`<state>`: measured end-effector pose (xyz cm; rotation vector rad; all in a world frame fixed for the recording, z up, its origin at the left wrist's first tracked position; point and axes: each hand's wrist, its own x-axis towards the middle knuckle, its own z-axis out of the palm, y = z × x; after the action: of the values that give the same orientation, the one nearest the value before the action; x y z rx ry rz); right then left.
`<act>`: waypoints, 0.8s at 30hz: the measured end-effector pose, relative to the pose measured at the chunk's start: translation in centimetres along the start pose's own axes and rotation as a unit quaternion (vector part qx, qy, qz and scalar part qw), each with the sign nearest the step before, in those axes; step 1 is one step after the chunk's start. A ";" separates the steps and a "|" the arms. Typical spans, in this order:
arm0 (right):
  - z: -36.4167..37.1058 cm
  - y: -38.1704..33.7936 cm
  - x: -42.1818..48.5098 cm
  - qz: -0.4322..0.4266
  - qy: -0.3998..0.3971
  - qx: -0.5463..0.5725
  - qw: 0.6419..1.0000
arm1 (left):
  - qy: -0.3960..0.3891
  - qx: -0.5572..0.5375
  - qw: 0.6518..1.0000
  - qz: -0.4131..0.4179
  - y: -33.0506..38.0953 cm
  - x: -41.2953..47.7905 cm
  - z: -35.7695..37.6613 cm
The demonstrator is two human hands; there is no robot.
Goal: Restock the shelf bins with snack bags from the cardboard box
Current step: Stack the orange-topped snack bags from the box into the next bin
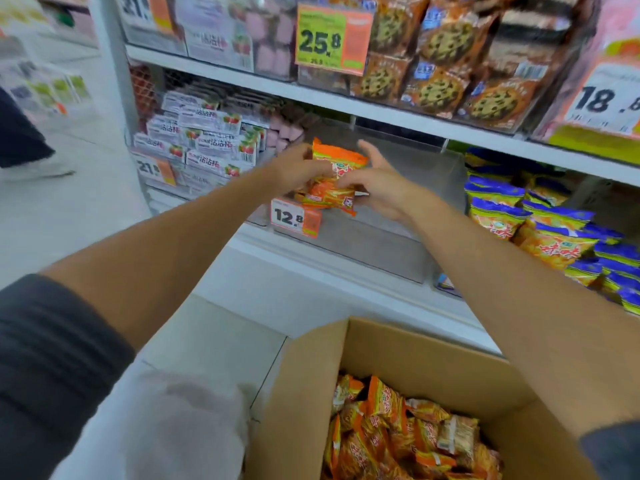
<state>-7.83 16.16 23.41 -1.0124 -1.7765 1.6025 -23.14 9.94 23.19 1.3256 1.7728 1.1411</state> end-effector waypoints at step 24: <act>1.8 6.4 9.0 0.123 -0.134 -0.010 0.983 | 0.082 0.147 0.977 0.131 -10.2 4.8 -3.2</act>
<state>-13.34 22.50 15.98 -1.1037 -1.9030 1.9549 -31.36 12.54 15.30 1.7247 1.9889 1.1873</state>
